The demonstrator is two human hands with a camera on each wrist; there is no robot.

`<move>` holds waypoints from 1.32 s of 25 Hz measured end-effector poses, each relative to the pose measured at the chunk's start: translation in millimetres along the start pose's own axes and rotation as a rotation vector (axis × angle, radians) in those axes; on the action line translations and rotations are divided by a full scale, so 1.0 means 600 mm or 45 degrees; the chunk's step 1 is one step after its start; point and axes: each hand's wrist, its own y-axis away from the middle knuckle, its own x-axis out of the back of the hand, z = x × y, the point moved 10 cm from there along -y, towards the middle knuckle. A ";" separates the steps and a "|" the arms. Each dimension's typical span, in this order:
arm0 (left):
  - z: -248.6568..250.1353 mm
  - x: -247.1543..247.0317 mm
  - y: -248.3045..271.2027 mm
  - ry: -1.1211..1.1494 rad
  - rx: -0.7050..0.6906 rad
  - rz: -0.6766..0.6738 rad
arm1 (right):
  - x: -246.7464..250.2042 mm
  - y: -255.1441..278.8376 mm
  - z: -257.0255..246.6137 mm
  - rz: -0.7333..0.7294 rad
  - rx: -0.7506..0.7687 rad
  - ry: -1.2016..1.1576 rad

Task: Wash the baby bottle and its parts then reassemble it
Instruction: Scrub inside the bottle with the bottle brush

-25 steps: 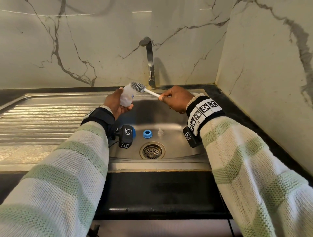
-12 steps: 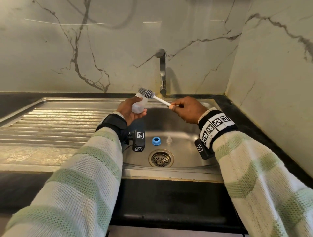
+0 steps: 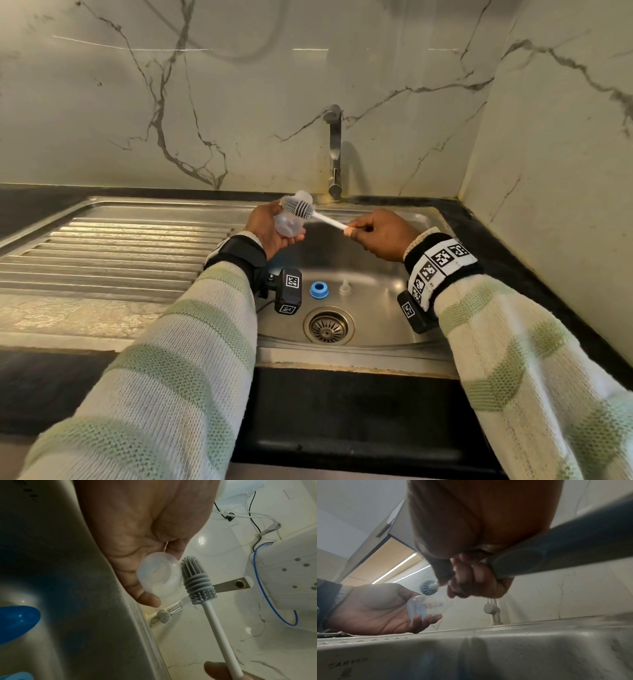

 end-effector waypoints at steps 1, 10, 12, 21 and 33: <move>0.001 0.003 -0.002 0.008 -0.002 -0.001 | 0.007 -0.001 -0.001 0.047 -0.001 0.017; 0.008 0.013 -0.009 0.057 -0.041 0.001 | 0.009 0.009 0.003 0.009 -0.066 -0.056; 0.011 0.016 -0.008 0.069 -0.063 0.028 | -0.006 0.009 -0.004 -0.075 -0.071 -0.120; 0.018 0.019 -0.009 0.052 -0.104 0.051 | 0.014 0.011 -0.001 0.036 -0.065 -0.125; 0.020 0.015 -0.011 0.026 -0.093 0.012 | 0.020 0.011 0.011 0.049 -0.129 -0.129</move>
